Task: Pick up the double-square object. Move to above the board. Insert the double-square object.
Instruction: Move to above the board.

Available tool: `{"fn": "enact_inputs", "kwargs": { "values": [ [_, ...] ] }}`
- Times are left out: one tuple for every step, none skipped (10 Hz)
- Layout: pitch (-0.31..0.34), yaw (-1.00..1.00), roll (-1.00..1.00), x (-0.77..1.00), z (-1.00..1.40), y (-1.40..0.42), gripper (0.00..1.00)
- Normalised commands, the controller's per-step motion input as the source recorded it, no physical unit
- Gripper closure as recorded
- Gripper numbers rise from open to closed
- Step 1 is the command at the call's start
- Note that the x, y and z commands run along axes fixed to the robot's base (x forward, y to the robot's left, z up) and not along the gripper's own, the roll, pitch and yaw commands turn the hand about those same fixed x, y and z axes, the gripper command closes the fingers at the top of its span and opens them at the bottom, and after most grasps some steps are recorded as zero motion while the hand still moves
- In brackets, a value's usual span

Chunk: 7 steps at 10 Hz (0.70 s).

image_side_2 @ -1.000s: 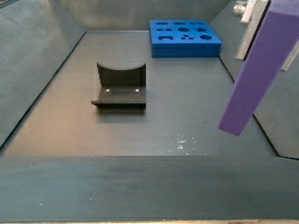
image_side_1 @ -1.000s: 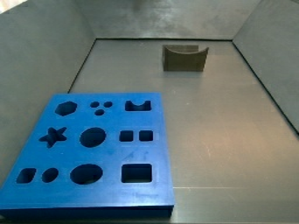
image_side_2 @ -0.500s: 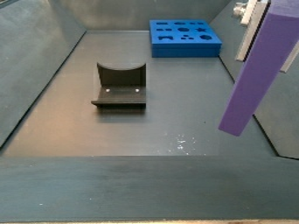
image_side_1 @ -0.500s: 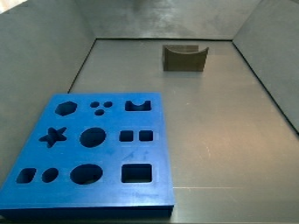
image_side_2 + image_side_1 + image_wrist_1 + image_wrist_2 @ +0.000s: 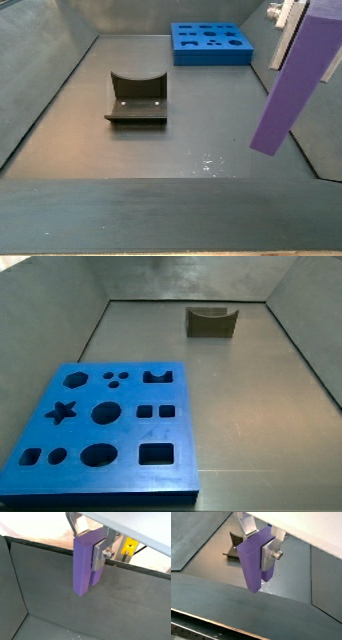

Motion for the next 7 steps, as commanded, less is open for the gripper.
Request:
{"fn": "enact_inputs", "kwargs": {
  "values": [
    [0.1,0.03,0.03,0.02,0.01,0.82,1.0],
    [0.1,0.03,0.03,0.02,0.01,0.82,1.0],
    [0.1,0.03,0.03,0.02,0.01,0.82,1.0],
    [0.1,0.03,0.03,0.02,0.01,0.82,1.0],
    [0.1,0.03,0.03,0.02,0.01,0.82,1.0],
    [0.1,0.03,0.03,0.02,0.01,0.82,1.0],
    [0.1,0.03,0.03,0.02,0.01,0.82,1.0]
  ]
}}
